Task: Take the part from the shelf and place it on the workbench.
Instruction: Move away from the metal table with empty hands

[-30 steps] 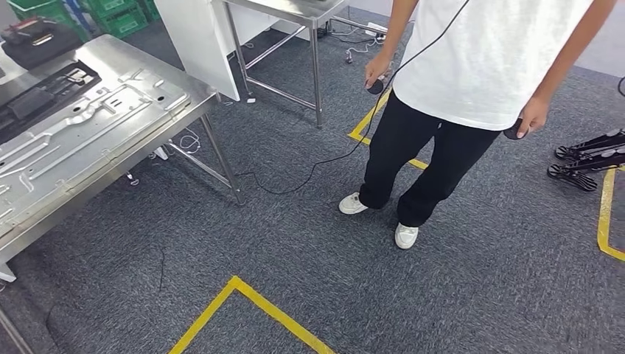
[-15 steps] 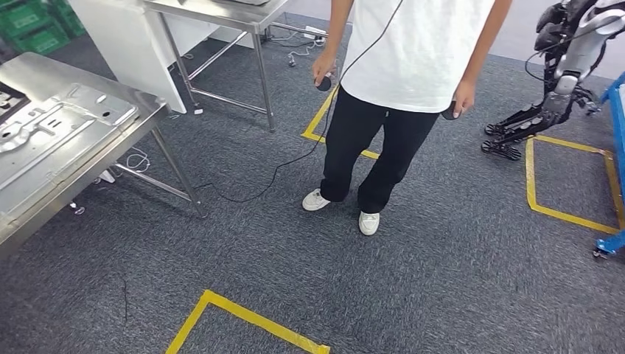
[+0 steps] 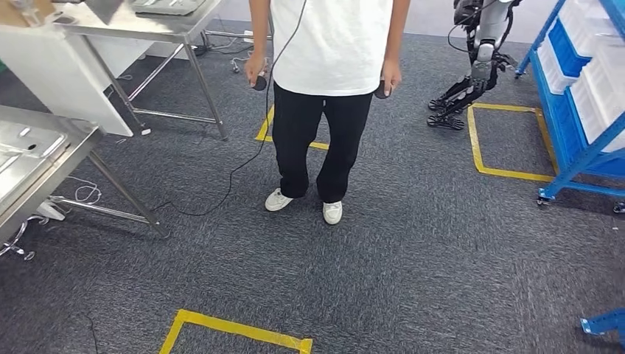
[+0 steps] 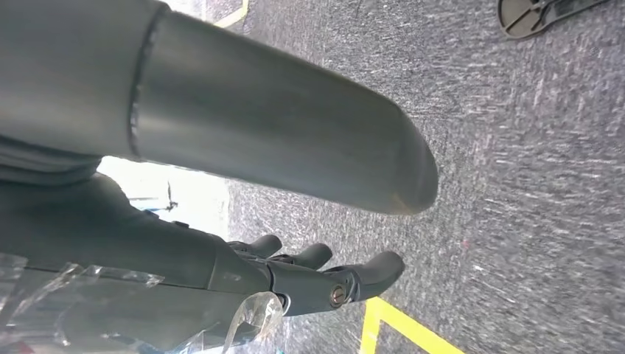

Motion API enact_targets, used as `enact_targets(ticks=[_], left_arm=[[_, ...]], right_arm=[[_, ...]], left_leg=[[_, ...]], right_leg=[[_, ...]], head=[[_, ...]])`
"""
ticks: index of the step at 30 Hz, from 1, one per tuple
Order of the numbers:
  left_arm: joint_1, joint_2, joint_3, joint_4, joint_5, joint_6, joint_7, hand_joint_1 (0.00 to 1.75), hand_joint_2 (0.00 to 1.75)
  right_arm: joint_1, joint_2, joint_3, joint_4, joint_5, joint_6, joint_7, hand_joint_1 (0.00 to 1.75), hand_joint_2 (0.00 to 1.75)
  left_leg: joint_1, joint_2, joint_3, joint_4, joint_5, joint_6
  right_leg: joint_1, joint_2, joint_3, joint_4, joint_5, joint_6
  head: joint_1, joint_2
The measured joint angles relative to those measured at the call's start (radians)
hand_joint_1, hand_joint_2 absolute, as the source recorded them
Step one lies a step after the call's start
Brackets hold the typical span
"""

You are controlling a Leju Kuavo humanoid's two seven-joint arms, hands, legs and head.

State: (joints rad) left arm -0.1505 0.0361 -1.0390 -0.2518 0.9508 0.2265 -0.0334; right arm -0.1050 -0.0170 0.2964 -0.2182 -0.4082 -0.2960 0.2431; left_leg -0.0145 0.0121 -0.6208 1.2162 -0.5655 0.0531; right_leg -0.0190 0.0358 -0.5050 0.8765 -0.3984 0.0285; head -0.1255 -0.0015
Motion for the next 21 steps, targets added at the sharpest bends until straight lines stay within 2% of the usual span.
enact_targets(ticks=[1,2,4,5,6,8,9,10,12,13,14,15,16,17,19,20,21], left_arm=[[0.0,0.0,0.0,0.0,0.0,0.0,0.0,0.0,0.0],[0.0,0.0,0.0,0.0,0.0,0.0,0.0,0.0,0.0],[-0.001,0.001,0.0,0.0,0.0,0.0,0.0,0.0,0.0],[-0.002,0.001,0.0,0.0,0.0,0.0,0.0,0.0,0.0],[-0.002,0.001,0.0,0.0,0.001,0.0,0.0,0.0,0.0],[-0.003,0.001,0.0,0.0,0.001,0.0,0.0,0.0,0.0],[-0.004,0.001,0.0,0.0,0.001,0.0,0.0,0.0,0.0],[-0.004,0.001,0.0,0.0,0.001,-0.001,0.0,0.0,0.0],[-0.002,0.0,0.0,0.0,0.001,-0.001,-0.001,0.0,0.0],[0.001,0.0,0.0,0.0,0.001,-0.001,0.0,0.0,0.0],[0.003,0.0,0.0,0.0,0.001,-0.001,0.0,0.0,0.0],[0.004,0.0,-0.001,0.0,0.001,-0.001,0.0,0.0,0.0],[0.003,0.0,-0.001,0.0,0.001,-0.001,0.0,0.0,0.0],[0.002,-0.001,-0.001,0.0,0.001,-0.002,-0.001,0.0,0.0],[0.0,-0.001,-0.001,0.0,0.001,-0.002,-0.001,0.0,0.0],[-0.001,-0.001,-0.001,0.0,0.001,-0.001,0.0,0.0,0.0],[-0.002,-0.001,-0.001,0.0,0.001,-0.001,0.0,0.0,0.0]], right_arm=[[0.001,0.0,0.0,0.0,0.0,0.0,0.0,0.0,0.0],[0.001,0.0,0.0,0.0,0.0,0.0,0.0,0.0,0.0],[0.001,0.003,0.001,0.0,-0.001,0.0,0.0,0.0,0.0],[0.001,0.004,0.001,0.0,-0.001,0.0,0.0,0.0,0.0],[0.002,0.005,0.002,0.0,-0.002,0.0,0.0,0.0,0.0],[0.006,0.005,0.003,0.0,-0.003,0.0,0.001,0.0,0.0],[0.007,0.004,0.003,0.0,-0.004,0.0,0.001,0.0,0.0],[0.007,0.003,0.004,0.0,-0.005,0.0,0.001,0.0,0.0],[0.004,0.002,0.007,0.0,-0.006,0.0,0.001,0.0,0.0],[0.003,0.001,0.008,0.0,-0.007,0.0,0.001,0.0,0.0],[0.003,0.001,0.008,0.0,-0.007,0.0,0.0,0.0,0.0],[0.003,0.001,0.009,0.0,-0.007,0.0,0.0,0.0,0.0],[0.004,0.0,0.009,0.0,-0.008,0.0,0.0,0.0,0.0],[0.004,-0.001,0.009,0.0,-0.008,0.0,-0.001,0.0,0.0],[0.003,-0.002,0.009,0.0,-0.008,0.0,-0.002,0.0,0.0],[0.003,-0.003,0.009,0.0,-0.009,0.0,-0.003,0.0,0.0],[0.004,-0.003,0.009,0.0,-0.01,0.0,-0.004,0.0,0.0]], left_leg=[[-0.001,-0.005,0.017,-0.03,0.021,0.004],[-0.003,-0.014,0.053,-0.099,0.056,0.01],[-0.009,-0.064,0.135,-0.263,0.127,0.027],[-0.012,-0.086,0.161,-0.318,0.147,0.032],[-0.014,-0.1,0.172,-0.344,0.155,0.035],[-0.013,-0.085,0.176,-0.362,0.159,0.037],[-0.011,-0.072,0.18,-0.373,0.165,0.037],[-0.009,-0.058,0.183,-0.385,0.171,0.037],[-0.009,-0.028,0.185,-0.395,0.178,0.037],[-0.009,-0.012,0.183,-0.394,0.179,0.039],[-0.01,0.004,0.181,-0.393,0.179,0.039],[-0.009,0.019,0.178,-0.391,0.179,0.039],[-0.008,0.032,0.175,-0.389,0.178,0.038],[-0.006,0.044,0.173,-0.385,0.177,0.036],[-0.005,0.065,0.169,-0.374,0.171,0.026],[-0.007,0.074,0.166,-0.367,0.168,0.02],[-0.009,0.084,0.162,-0.362,0.166,0.014]], right_leg=[[0.0,0.014,-0.004,0.0,0.004,0.001],[0.0,0.028,-0.008,0.0,0.008,0.002],[-0.005,0.053,-0.015,-0.001,0.016,0.007],[-0.008,0.066,-0.02,0.0,0.021,0.012],[-0.011,0.078,-0.025,-0.001,0.025,0.018],[-0.014,0.1,-0.034,-0.003,0.033,0.031],[-0.011,0.09,-0.039,0.003,0.027,0.035],[-0.007,0.068,-0.053,0.027,0.008,0.037],[-0.001,0.007,-0.106,0.147,-0.065,0.04],[-0.001,-0.009,-0.139,0.224,-0.103,0.042],[-0.002,-0.016,-0.164,0.287,-0.126,0.046],[-0.004,-0.022,-0.172,0.314,-0.131,0.05],[-0.006,-0.027,-0.157,0.297,-0.116,0.054],[-0.008,-0.035,-0.121,0.241,-0.088,0.057],[-0.011,-0.077,-0.029,0.085,-0.031,0.062],[-0.01,-0.092,-0.002,0.033,-0.015,0.058],[-0.008,-0.1,0.009,0.006,-0.008,0.051]], head=[[0.0,0.0],[0.0,0.0],[-0.001,0.0],[-0.001,0.0],[-0.001,0.0],[-0.001,0.0],[0.0,0.0],[0.001,0.0],[0.003,0.0],[0.003,0.0],[0.002,0.0],[0.002,0.0],[0.002,0.0],[0.001,0.0],[0.001,0.0],[-0.001,0.0],[-0.002,0.0]])
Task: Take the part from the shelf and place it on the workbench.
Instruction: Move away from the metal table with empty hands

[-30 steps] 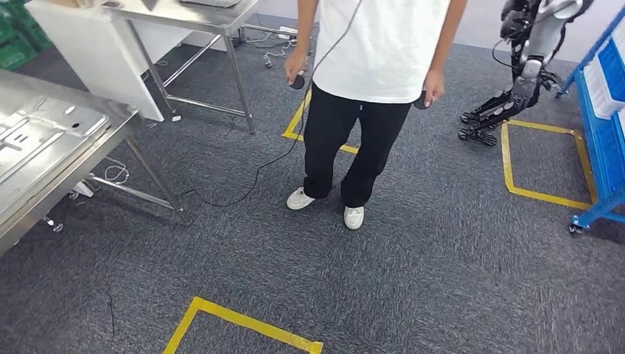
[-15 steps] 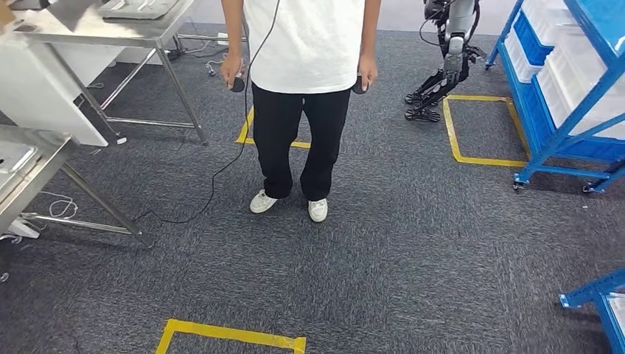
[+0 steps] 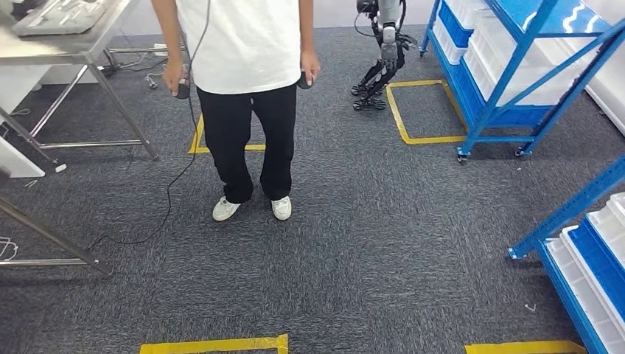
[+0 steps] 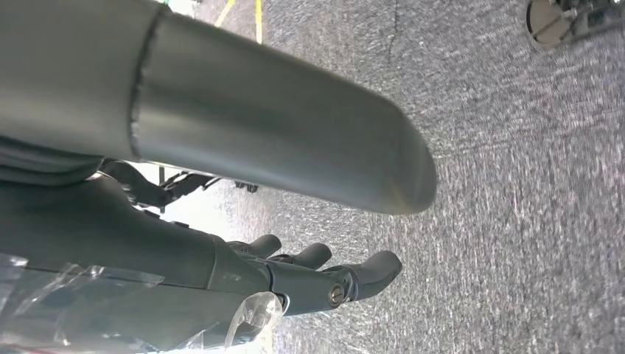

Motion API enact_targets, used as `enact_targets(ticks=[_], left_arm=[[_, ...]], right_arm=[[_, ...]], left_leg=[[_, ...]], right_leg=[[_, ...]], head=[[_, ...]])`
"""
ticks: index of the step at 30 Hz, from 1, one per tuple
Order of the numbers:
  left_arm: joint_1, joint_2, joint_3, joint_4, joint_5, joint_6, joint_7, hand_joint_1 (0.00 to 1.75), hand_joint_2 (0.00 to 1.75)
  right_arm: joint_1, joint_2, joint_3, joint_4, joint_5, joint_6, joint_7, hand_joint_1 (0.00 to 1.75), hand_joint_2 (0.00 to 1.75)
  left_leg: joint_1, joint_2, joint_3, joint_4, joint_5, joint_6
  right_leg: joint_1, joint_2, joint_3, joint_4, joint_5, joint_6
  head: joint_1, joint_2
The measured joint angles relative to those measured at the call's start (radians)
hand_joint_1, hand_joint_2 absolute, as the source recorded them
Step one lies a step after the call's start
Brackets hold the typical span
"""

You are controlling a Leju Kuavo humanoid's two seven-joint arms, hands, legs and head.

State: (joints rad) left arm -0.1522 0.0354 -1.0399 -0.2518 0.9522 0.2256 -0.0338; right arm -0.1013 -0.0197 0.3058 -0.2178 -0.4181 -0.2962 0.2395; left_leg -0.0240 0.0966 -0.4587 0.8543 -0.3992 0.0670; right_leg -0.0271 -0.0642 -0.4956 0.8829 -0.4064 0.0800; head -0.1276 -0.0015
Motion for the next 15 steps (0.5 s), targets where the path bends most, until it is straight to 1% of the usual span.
enact_targets(ticks=[1,2,3,4,5,6,7,8,9,10,11,12,13,14,15], left_arm=[[-0.001,0.0,0.0,0.0,0.0,0.0,0.0,0.0,0.0],[-0.003,0.0,0.0,0.0,0.0,0.001,0.0,0.0,0.0],[-0.005,0.0,0.0,0.0,0.0,0.001,0.0,0.0,0.0],[-0.006,0.0,0.0,0.0,0.0,0.001,0.0,0.0,0.0],[-0.007,0.0,0.0,0.0,0.001,0.001,0.0,0.0,0.0],[-0.006,0.0,0.0,0.0,0.001,0.001,0.0,0.0,0.0],[-0.004,-0.001,0.0,0.0,0.001,0.001,0.0,0.0,0.0],[-0.002,-0.001,0.0,0.0,0.001,0.001,0.0,0.0,0.0],[0.0,-0.001,-0.001,0.0,0.001,0.001,0.0,0.0,0.0],[0.001,-0.001,-0.001,0.0,0.001,0.001,0.0,0.0,0.0],[0.001,-0.001,-0.001,0.0,0.001,0.001,0.0,0.0,0.0],[0.0,-0.001,-0.002,0.0,0.001,0.001,0.0,0.0,0.0],[0.0,-0.001,-0.002,0.0,0.001,0.001,0.0,0.0,0.0],[-0.001,0.0,-0.003,0.0,0.001,0.002,-0.001,0.0,0.0],[-0.001,0.0,-0.005,0.0,0.001,0.002,-0.001,0.0,0.0]], right_arm=[[0.001,0.0,0.0,0.0,-0.001,0.0,-0.001,0.0,0.0],[0.003,-0.001,0.0,0.0,-0.003,0.0,-0.001,0.0,0.0],[0.003,0.0,0.0,0.0,-0.005,-0.001,-0.002,0.0,0.0],[0.002,-0.001,0.0,0.0,-0.007,-0.001,-0.003,0.0,0.0],[0.0,-0.001,0.0,0.0,-0.008,-0.001,-0.003,0.0,0.0],[-0.002,-0.001,0.0,0.0,-0.009,-0.001,-0.004,0.0,0.0],[-0.004,-0.001,0.0,0.0,-0.009,-0.002,-0.004,0.0,0.0],[-0.004,-0.001,0.0,0.0,-0.01,-0.002,-0.004,0.0,0.0],[-0.004,-0.001,0.0,0.0,-0.01,-0.002,-0.004,0.0,0.0],[-0.003,-0.001,0.0,0.0,-0.01,-0.002,-0.004,0.0,0.0],[-0.002,-0.001,0.0,0.0,-0.01,-0.002,-0.004,0.0,0.0],[-0.002,0.0,0.0,0.0,-0.011,-0.002,-0.004,0.0,0.0],[-0.002,0.0,0.0,0.0,-0.011,-0.002,-0.004,0.0,0.0],[-0.003,0.001,0.0,0.0,-0.012,-0.002,-0.004,0.0,0.0],[-0.003,0.002,0.0,0.0,-0.013,-0.003,-0.004,0.0,0.0]], left_leg=[[-0.002,0.01,-0.003,0.004,-0.001,-0.004],[-0.001,0.019,-0.005,0.007,-0.002,-0.007],[0.002,0.012,-0.008,0.016,-0.01,-0.011],[0.007,-0.007,-0.019,0.044,-0.03,-0.016],[0.012,-0.031,-0.041,0.096,-0.062,-0.022],[0.016,-0.058,-0.074,0.171,-0.102,-0.026],[0.019,-0.073,-0.111,0.254,-0.14,-0.03],[0.02,-0.08,-0.143,0.325,-0.166,-0.031],[0.021,-0.084,-0.161,0.362,-0.173,-0.03],[0.02,-0.087,-0.158,0.355,-0.157,-0.028],[0.02,-0.093,-0.136,0.305,-0.124,-0.023],[0.02,-0.107,-0.1,0.227,-0.082,-0.018],[0.019,-0.133,-0.064,0.145,-0.043,-0.012],[0.018,-0.157,-0.037,0.081,-0.017,-0.009],[0.017,-0.175,-0.022,0.043,-0.004,-0.007]], right_leg=[[0.002,0.006,-0.003,-0.006,0.002,-0.008],[0.002,0.02,-0.008,-0.003,0.005,-0.017],[0.002,0.03,-0.011,-0.004,0.007,-0.023],[0.001,0.039,-0.013,-0.005,0.01,-0.029],[0.0,0.048,-0.014,-0.006,0.013,-0.034],[0.0,0.058,-0.016,-0.006,0.015,-0.038],[0.001,0.069,-0.019,-0.006,0.017,-0.042],[0.002,0.082,-0.021,-0.006,0.019,-0.044],[0.003,0.094,-0.022,-0.006,0.021,-0.046],[0.003,0.107,-0.023,-0.006,0.022,-0.046],[0.003,0.121,-0.023,-0.006,0.024,-0.046],[0.001,0.134,-0.023,-0.006,0.026,-0.044],[0.0,0.147,-0.025,-0.005,0.028,-0.041],[-0.001,0.159,-0.029,-0.004,0.03,-0.038],[-0.003,0.171,-0.034,-0.004,0.033,-0.032]], head=[[-0.002,0.0],[-0.003,0.0],[-0.003,0.0],[-0.003,0.0],[-0.003,0.0],[-0.003,0.0],[-0.002,0.0],[-0.002,0.0],[-0.002,0.0],[-0.002,0.0],[-0.002,0.0],[-0.003,0.0],[-0.003,0.0],[-0.003,0.0],[-0.003,0.0]])
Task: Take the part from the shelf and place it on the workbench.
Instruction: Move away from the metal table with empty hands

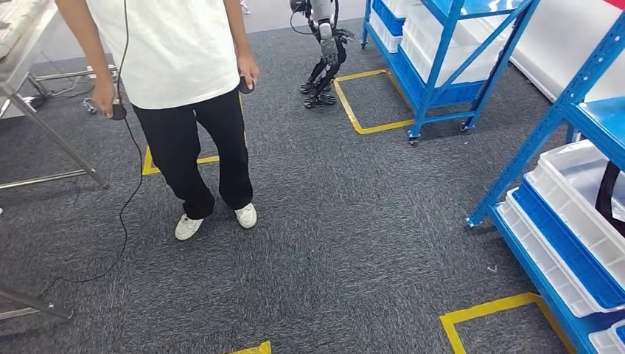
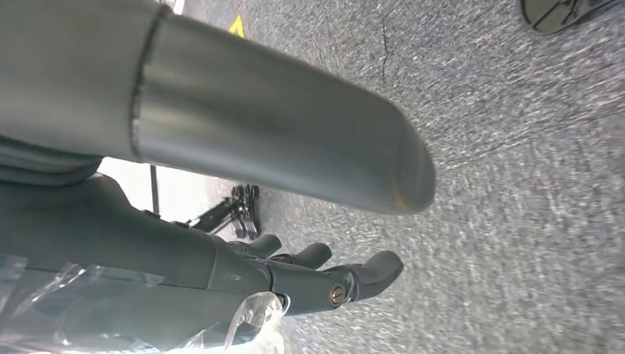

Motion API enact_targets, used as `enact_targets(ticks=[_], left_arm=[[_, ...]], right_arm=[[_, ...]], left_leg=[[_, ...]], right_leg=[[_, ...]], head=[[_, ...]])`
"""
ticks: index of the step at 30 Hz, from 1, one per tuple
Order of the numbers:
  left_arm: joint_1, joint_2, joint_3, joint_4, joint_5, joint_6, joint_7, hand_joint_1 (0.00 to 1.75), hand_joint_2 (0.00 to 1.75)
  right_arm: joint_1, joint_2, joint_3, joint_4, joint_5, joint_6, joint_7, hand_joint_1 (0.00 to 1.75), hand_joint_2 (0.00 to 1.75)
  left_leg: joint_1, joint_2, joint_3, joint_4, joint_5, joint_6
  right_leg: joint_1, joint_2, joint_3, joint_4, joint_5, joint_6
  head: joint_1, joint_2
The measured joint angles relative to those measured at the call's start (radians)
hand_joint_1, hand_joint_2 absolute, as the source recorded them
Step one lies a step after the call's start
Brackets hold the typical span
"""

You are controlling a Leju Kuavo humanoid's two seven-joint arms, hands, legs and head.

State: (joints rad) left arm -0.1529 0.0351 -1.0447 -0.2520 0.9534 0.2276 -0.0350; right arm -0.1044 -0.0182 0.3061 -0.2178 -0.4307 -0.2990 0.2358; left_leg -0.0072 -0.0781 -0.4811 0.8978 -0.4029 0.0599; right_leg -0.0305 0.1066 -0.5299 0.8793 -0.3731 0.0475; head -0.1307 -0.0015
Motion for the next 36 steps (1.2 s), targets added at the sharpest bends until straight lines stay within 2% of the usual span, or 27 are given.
enact_targets(ticks=[1,2,3,4,5,7,8,9,10,11,12,14,16,18,20,22,23,24,25,26,27,29,31,33,34,35,36], left_arm=[[0.0,0.0,-0.002,0.0,0.0,0.0,0.0,0.0,0.0],[-0.001,0.0,-0.003,0.0,0.0,0.001,-0.001,0.0,0.0],[-0.003,0.0,-0.005,0.0,0.0,0.001,-0.001,0.0,0.0],[-0.004,0.0,-0.006,0.0,0.0,0.001,-0.001,0.0,0.0],[-0.004,0.0,-0.008,0.0,0.0,0.001,-0.001,0.0,0.0],[-0.002,0.0,-0.011,0.0,0.0,0.001,-0.001,0.0,0.0],[0.0,0.0,-0.011,0.0,0.001,0.001,-0.001,0.0,0.0],[0.0,0.0,-0.012,0.0,0.001,0.001,-0.001,0.0,0.0],[0.0,0.0,-0.012,0.0,0.001,0.001,-0.001,0.0,0.0],[-0.001,0.0,-0.012,0.0,0.001,0.0,-0.001,0.0,0.0],[-0.002,0.0,-0.012,0.0,0.001,0.0,-0.001,0.0,0.0],[-0.004,0.0,-0.012,0.0,0.002,-0.001,-0.001,0.0,0.0],[-0.004,0.0,-0.012,0.0,0.003,-0.001,-0.001,0.0,0.0],[-0.008,0.0,-0.012,0.0,0.004,-0.001,0.0,0.0,0.0],[-0.013,0.0,-0.013,0.0,0.002,-0.001,0.0,0.0,0.0],[-0.012,0.0,-0.013,0.0,0.001,-0.002,0.0,0.0,0.0],[-0.009,0.0,-0.014,0.0,0.001,-0.002,0.0,0.0,0.0],[-0.006,0.0,-0.014,0.0,0.001,-0.002,0.0,0.0,0.0],[-0.003,0.0,-0.014,0.0,0.001,-0.002,0.0,0.0,0.0],[-0.002,0.0,-0.014,0.0,0.0,-0.002,0.0,0.0,0.0],[-0.002,0.0,-0.014,0.0,0.0,-0.002,0.0,0.0,0.0],[-0.003,0.0,-0.015,0.0,0.0,-0.002,0.0,0.0,0.0],[-0.003,0.0,-0.015,0.0,0.0,-0.002,0.0,0.0,0.0],[-0.004,-0.001,-0.016,0.0,-0.001,-0.002,0.0,0.0,0.0],[-0.006,-0.001,-0.017,0.0,-0.001,-0.002,0.001,0.0,0.0],[-0.007,-0.001,-0.017,0.0,-0.001,-0.002,0.001,0.0,0.0],[-0.008,-0.001,-0.017,0.0,-0.001,-0.002,0.001,0.0,0.0]], right_arm=[[0.002,0.0,0.0,0.0,-0.001,-0.001,0.0,0.0,0.0],[0.005,0.0,0.0,0.0,-0.002,-0.002,0.0,0.0,0.0],[0.008,0.0,0.0,0.0,-0.004,-0.003,0.0,0.0,0.0],[0.009,-0.001,0.0,0.0,-0.005,-0.004,0.0,0.0,0.0],[0.009,-0.002,0.0,0.0,-0.006,-0.004,0.0,0.0,0.0],[0.005,-0.002,0.001,0.0,-0.006,-0.005,0.0,0.0,0.0],[0.004,-0.001,0.001,0.0,-0.006,-0.005,0.0,0.0,0.0],[0.004,-0.001,0.002,0.0,-0.006,-0.005,0.0,0.0,0.0],[0.004,-0.001,0.003,0.0,-0.006,-0.005,0.0,0.0,0.0],[0.004,-0.001,0.004,0.0,-0.006,-0.005,0.0,0.0,0.0],[0.004,-0.002,0.005,0.0,-0.007,-0.005,0.0,0.0,0.0],[0.003,-0.003,0.006,0.0,-0.007,-0.005,0.0,0.0,0.0],[0.004,-0.003,0.008,0.0,-0.008,-0.005,-0.001,0.0,0.0],[0.005,-0.004,0.008,0.0,-0.009,-0.005,-0.001,0.0,0.0],[0.004,-0.004,0.009,0.0,-0.009,-0.005,-0.002,0.0,0.0],[0.0,-0.004,0.011,0.0,-0.01,-0.005,-0.003,0.0,0.0],[-0.002,-0.004,0.013,0.0,-0.01,-0.005,-0.003,0.0,0.0],[-0.002,-0.004,0.014,0.0,-0.011,-0.005,-0.003,0.0,0.0],[-0.001,-0.004,0.015,0.0,-0.012,-0.005,-0.003,0.0,0.0],[0.0,-0.004,0.015,0.0,-0.013,-0.005,-0.003,0.0,0.0],[0.0,-0.003,0.016,0.0,-0.015,-0.005,-0.003,0.0,0.0],[-0.001,-0.002,0.016,0.0,-0.017,-0.005,-0.002,0.0,0.0],[-0.001,-0.002,0.017,0.0,-0.018,-0.005,-0.002,0.0,0.0],[0.004,-0.003,0.017,0.0,-0.018,-0.005,-0.003,0.0,0.0],[0.007,-0.004,0.017,0.0,-0.019,-0.006,-0.003,0.0,0.0],[0.008,-0.004,0.018,0.0,-0.019,-0.006,-0.003,0.0,0.0],[0.007,-0.004,0.018,0.0,-0.02,-0.006,-0.003,0.0,0.0]], left_leg=[[-0.002,-0.007,0.004,-0.016,0.003,0.001],[-0.002,0.002,0.005,-0.024,0.004,0.001],[-0.002,0.014,0.006,-0.03,0.007,0.002],[-0.001,0.026,0.007,-0.037,0.01,0.004],[0.0,0.039,0.009,-0.044,0.014,0.007],[-0.002,0.068,0.008,-0.047,0.017,0.012],[-0.003,0.084,0.007,-0.047,0.018,0.013],[-0.004,0.099,0.006,-0.047,0.018,0.014],[-0.004,0.113,0.006,-0.046,0.018,0.014],[-0.004,0.125,0.006,-0.046,0.017,0.013],[-0.002,0.136,0.007,-0.045,0.016,0.012],[-0.006,0.155,0.006,-0.04,0.012,0.005],[-0.013,0.175,0.003,-0.033,0.009,-0.002],[-0.012,0.19,0.0,-0.027,0.004,-0.007],[-0.006,0.158,-0.019,0.025,-0.034,-0.016],[0.001,0.109,-0.078,0.165,-0.109,-0.026],[0.003,0.097,-0.112,0.246,-0.142,-0.028],[0.004,0.092,-0.138,0.303,-0.159,-0.029],[0.005,0.09,-0.146,0.321,-0.157,-0.028],[0.005,0.087,-0.134,0.296,-0.136,-0.027],[0.005,0.078,-0.104,0.232,-0.1,-0.023],[0.006,0.032,-0.032,0.074,-0.031,-0.017],[0.007,-0.001,0.002,-0.01,-0.006,-0.016],[0.005,0.012,0.005,-0.022,-0.005,-0.015],[0.005,0.023,0.006,-0.025,-0.002,-0.01],[0.006,0.034,0.007,-0.028,0.002,-0.005],[0.006,0.047,0.008,-0.032,0.006,-0.001]], right_leg=[[-0.002,0.012,-0.006,0.0,0.004,0.006],[-0.003,0.024,-0.012,-0.002,0.009,0.013],[-0.004,0.023,-0.018,0.0,0.008,0.018],[-0.002,0.005,-0.027,0.014,-0.004,0.022],[0.002,-0.021,-0.044,0.052,-0.031,0.024],[0.007,-0.076,-0.104,0.194,-0.11,0.025],[0.008,-0.086,-0.135,0.268,-0.141,0.027],[0.007,-0.09,-0.154,0.315,-0.155,0.029],[0.007,-0.094,-0.151,0.321,-0.149,0.03],[0.007,-0.099,-0.127,0.283,-0.126,0.031],[0.006,-0.11,-0.087,0.213,-0.093,0.032],[0.01,-0.154,-0.005,0.064,-0.039,0.029],[0.015,-0.175,0.021,0.003,-0.023,0.019],[0.015,-0.155,0.016,0.0,-0.021,0.007],[0.012,-0.136,0.015,-0.002,-0.016,-0.004],[0.01,-0.117,0.014,-0.004,-0.011,-0.012],[0.011,-0.105,0.012,-0.004,-0.01,-0.015],[0.011,-0.093,0.012,-0.004,-0.009,-0.017],[0.011,-0.079,0.012,-0.004,-0.007,-0.018],[0.01,-0.065,0.012,-0.004,-0.006,-0.017],[0.009,-0.051,0.012,-0.004,-0.004,-0.016],[0.008,-0.026,0.009,-0.002,-0.001,-0.01],[0.008,-0.002,-0.002,0.0,0.006,0.0],[0.006,0.02,-0.012,-0.002,0.014,0.012],[0.005,0.02,-0.016,0.003,0.009,0.016],[0.006,0.005,-0.027,0.027,-0.009,0.02],[0.008,-0.019,-0.048,0.075,-0.041,0.023]], head=[[0.0,0.0],[0.0,0.0],[0.0,0.0],[0.001,0.0],[0.002,0.0],[0.003,0.0],[0.002,0.0],[0.001,0.0],[0.001,0.0],[0.001,0.0],[0.001,0.0],[0.001,0.0],[0.001,0.0],[0.001,0.0],[0.001,0.0],[0.001,0.0],[0.001,0.0],[0.001,0.0],[0.001,0.0],[0.001,0.0],[0.001,0.0],[0.001,0.0],[0.001,0.0],[0.002,0.0],[0.002,0.0],[0.003,0.0],[0.003,0.0]])
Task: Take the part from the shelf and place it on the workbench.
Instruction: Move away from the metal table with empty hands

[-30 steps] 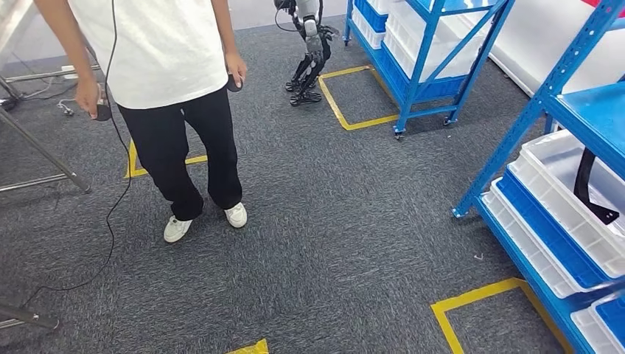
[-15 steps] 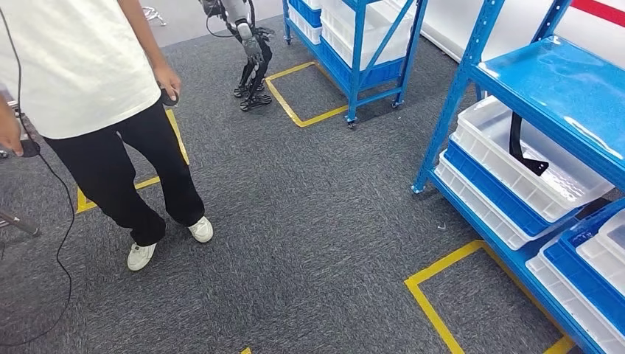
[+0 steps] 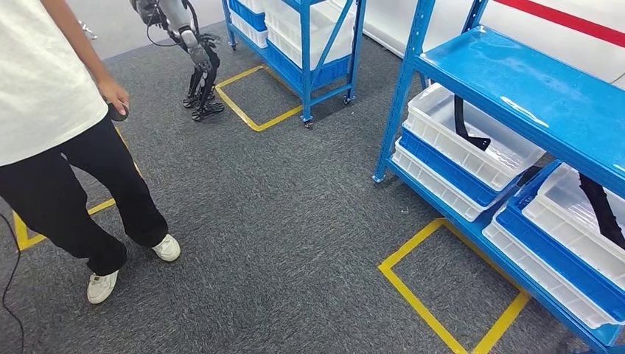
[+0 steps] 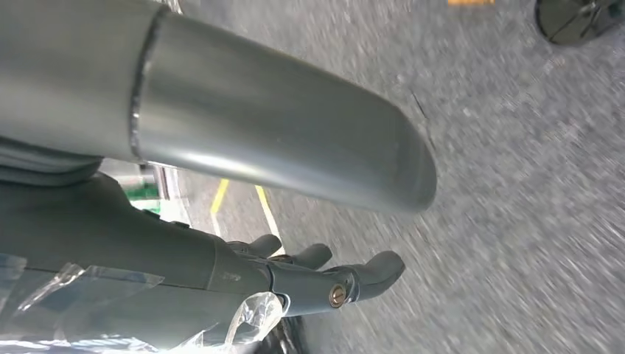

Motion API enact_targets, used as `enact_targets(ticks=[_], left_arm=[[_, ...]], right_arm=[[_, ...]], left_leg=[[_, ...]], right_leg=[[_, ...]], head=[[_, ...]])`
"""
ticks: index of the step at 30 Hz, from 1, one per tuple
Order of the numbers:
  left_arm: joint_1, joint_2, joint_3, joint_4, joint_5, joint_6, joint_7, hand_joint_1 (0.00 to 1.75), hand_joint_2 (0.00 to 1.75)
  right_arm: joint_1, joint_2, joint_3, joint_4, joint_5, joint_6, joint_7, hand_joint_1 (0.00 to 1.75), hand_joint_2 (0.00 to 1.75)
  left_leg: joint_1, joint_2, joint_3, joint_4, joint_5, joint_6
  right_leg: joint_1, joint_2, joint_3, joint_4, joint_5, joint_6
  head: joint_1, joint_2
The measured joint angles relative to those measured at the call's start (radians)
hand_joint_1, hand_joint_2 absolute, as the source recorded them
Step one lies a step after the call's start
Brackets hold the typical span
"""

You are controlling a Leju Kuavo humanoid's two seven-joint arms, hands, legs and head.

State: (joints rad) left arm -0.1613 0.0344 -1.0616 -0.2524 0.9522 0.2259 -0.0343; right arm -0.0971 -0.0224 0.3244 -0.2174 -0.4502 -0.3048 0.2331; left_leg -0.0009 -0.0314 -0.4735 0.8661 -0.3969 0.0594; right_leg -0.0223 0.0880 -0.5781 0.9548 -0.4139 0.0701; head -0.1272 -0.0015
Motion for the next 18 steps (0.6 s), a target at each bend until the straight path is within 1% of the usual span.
enact_targets(ticks=[1,2,3,4,5,6,7,8,9,10,11,12,13,14,15,16,17,18], left_arm=[[0.0,0.0,0.0,0.0,0.0,0.0,0.0,0.0,0.0],[0.001,0.001,-0.001,0.0,0.0,0.0,0.0,0.0,0.0],[0.003,0.001,-0.001,0.0,0.0,0.0,0.001,0.0,0.0],[0.004,0.001,-0.002,0.0,0.0,0.0,0.001,0.0,0.0],[0.004,0.001,-0.002,0.0,0.0,0.0,0.002,0.0,0.0],[0.002,0.001,-0.002,0.0,0.0,0.0,0.003,0.0,0.0],[-0.001,0.001,-0.002,0.0,0.0,0.0,0.003,0.0,0.0],[-0.004,0.001,-0.002,0.0,0.0,0.0,0.003,0.0,0.0],[-0.006,0.001,-0.002,0.0,0.0,0.0,0.004,0.0,0.0],[-0.008,0.001,-0.002,0.0,0.0,0.0,0.004,0.0,0.0],[-0.009,0.001,-0.002,0.0,0.0,-0.001,0.004,0.0,0.0],[-0.01,0.001,-0.002,0.0,0.0,-0.001,0.005,0.0,0.0],[-0.012,0.001,-0.002,0.0,0.0,0.0,0.005,0.0,0.0],[-0.014,0.001,-0.002,0.0,0.0,0.0,0.005,0.0,0.0],[-0.015,0.001,-0.002,0.0,0.0,0.0,0.005,0.0,0.0],[-0.014,0.001,-0.002,0.0,0.0,0.001,0.005,0.0,0.0],[-0.012,0.0,-0.002,0.0,0.0,0.002,0.005,0.0,0.0],[-0.01,0.0,-0.002,0.0,0.0,0.002,0.005,0.0,0.0]], right_arm=[[-0.002,0.0,0.001,0.0,-0.001,0.0,0.0,0.0,0.0],[-0.003,0.001,0.002,0.0,-0.001,0.0,-0.001,0.0,0.0],[-0.004,0.002,0.004,0.0,-0.001,0.0,-0.001,0.0,0.0],[-0.004,0.002,0.005,0.0,-0.001,0.0,-0.001,0.0,0.0],[-0.004,0.002,0.006,0.0,-0.001,0.0,-0.001,0.0,0.0],[-0.004,0.002,0.007,0.0,-0.002,0.0,-0.001,0.0,0.0],[-0.004,0.001,0.007,0.0,-0.002,0.0,-0.001,0.0,0.0],[-0.005,0.0,0.008,0.0,-0.004,0.0,-0.001,0.0,0.0],[-0.005,0.0,0.008,0.0,-0.005,0.0,0.0,0.0,0.0],[-0.006,-0.001,0.009,0.0,-0.007,0.0,0.0,0.0,0.0],[-0.006,-0.002,0.01,0.0,-0.009,0.0,-0.001,0.0,0.0],[-0.005,-0.002,0.01,0.0,-0.011,0.0,-0.001,0.0,0.0],[-0.005,-0.002,0.011,0.0,-0.012,0.0,-0.002,0.0,0.0],[-0.005,-0.001,0.012,0.0,-0.014,0.0,-0.003,0.0,0.0],[-0.006,-0.001,0.013,0.0,-0.015,0.0,-0.005,0.0,0.0],[-0.008,0.0,0.013,0.0,-0.017,-0.001,-0.006,0.0,0.0],[-0.009,0.0,0.013,0.0,-0.019,-0.001,-0.007,0.0,0.0],[-0.01,0.0,0.014,0.0,-0.019,-0.001,-0.008,0.0,0.0]], left_leg=[[-0.002,0.013,-0.001,-0.001,0.002,0.003],[-0.004,0.027,-0.002,-0.001,0.003,0.005],[-0.007,0.041,-0.003,-0.001,0.003,0.006],[-0.009,0.055,-0.004,-0.001,0.003,0.006],[-0.01,0.067,-0.004,-0.001,0.003,0.006],[-0.011,0.079,-0.003,-0.001,0.002,0.006],[-0.011,0.088,-0.002,-0.001,0.002,0.006],[-0.013,0.098,-0.002,0.0,0.001,0.004],[-0.016,0.106,-0.003,0.002,-0.001,0.002],[-0.018,0.116,-0.004,0.004,-0.002,-0.001],[-0.021,0.127,-0.005,0.006,-0.003,-0.003],[-0.022,0.138,-0.005,0.007,-0.004,-0.006],[-0.02,0.136,-0.007,0.012,-0.01,-0.01],[-0.018,0.122,-0.013,0.031,-0.026,-0.016],[-0.015,0.099,-0.031,0.075,-0.055,-0.022],[-0.011,0.073,-0.059,0.142,-0.093,-0.028],[-0.007,0.057,-0.093,0.224,-0.132,-0.032],[-0.004,0.049,-0.126,0.3,-0.162,-0.036]], right_leg=[[0.002,-0.03,-0.03,0.072,-0.042,0.002],[0.004,-0.053,-0.063,0.153,-0.082,0.003],[0.005,-0.064,-0.09,0.219,-0.109,0.004],[0.005,-0.071,-0.101,0.251,-0.116,0.003],[0.006,-0.075,-0.089,0.238,-0.102,0.001],[0.008,-0.082,-0.058,0.186,-0.072,-0.003],[0.011,-0.1,-0.015,0.108,-0.037,-0.009],[0.018,-0.123,0.027,0.031,-0.007,-0.016],[0.023,-0.143,0.057,-0.028,0.01,-0.024],[0.028,-0.156,0.071,-0.062,0.018,-0.03],[0.031,-0.155,0.074,-0.074,0.018,-0.033],[0.029,-0.144,0.072,-0.077,0.019,-0.038],[0.026,-0.133,0.071,-0.079,0.021,-0.041],[0.022,-0.124,0.072,-0.081,0.025,-0.046],[0.019,-0.115,0.072,-0.083,0.028,-0.051],[0.017,-0.106,0.071,-0.084,0.031,-0.055],[0.016,-0.095,0.069,-0.084,0.034,-0.058],[0.016,-0.083,0.066,-0.083,0.037,-0.059]], head=[[0.001,0.0],[0.001,0.0],[0.001,0.0],[0.001,0.0],[0.001,0.0],[0.001,0.0],[0.001,0.0],[0.001,0.0],[0.001,0.0],[0.001,0.0],[0.001,0.0],[0.001,0.0],[0.001,0.0],[0.001,0.0],[0.001,0.0],[0.001,0.0],[0.001,0.0],[0.001,0.0]])
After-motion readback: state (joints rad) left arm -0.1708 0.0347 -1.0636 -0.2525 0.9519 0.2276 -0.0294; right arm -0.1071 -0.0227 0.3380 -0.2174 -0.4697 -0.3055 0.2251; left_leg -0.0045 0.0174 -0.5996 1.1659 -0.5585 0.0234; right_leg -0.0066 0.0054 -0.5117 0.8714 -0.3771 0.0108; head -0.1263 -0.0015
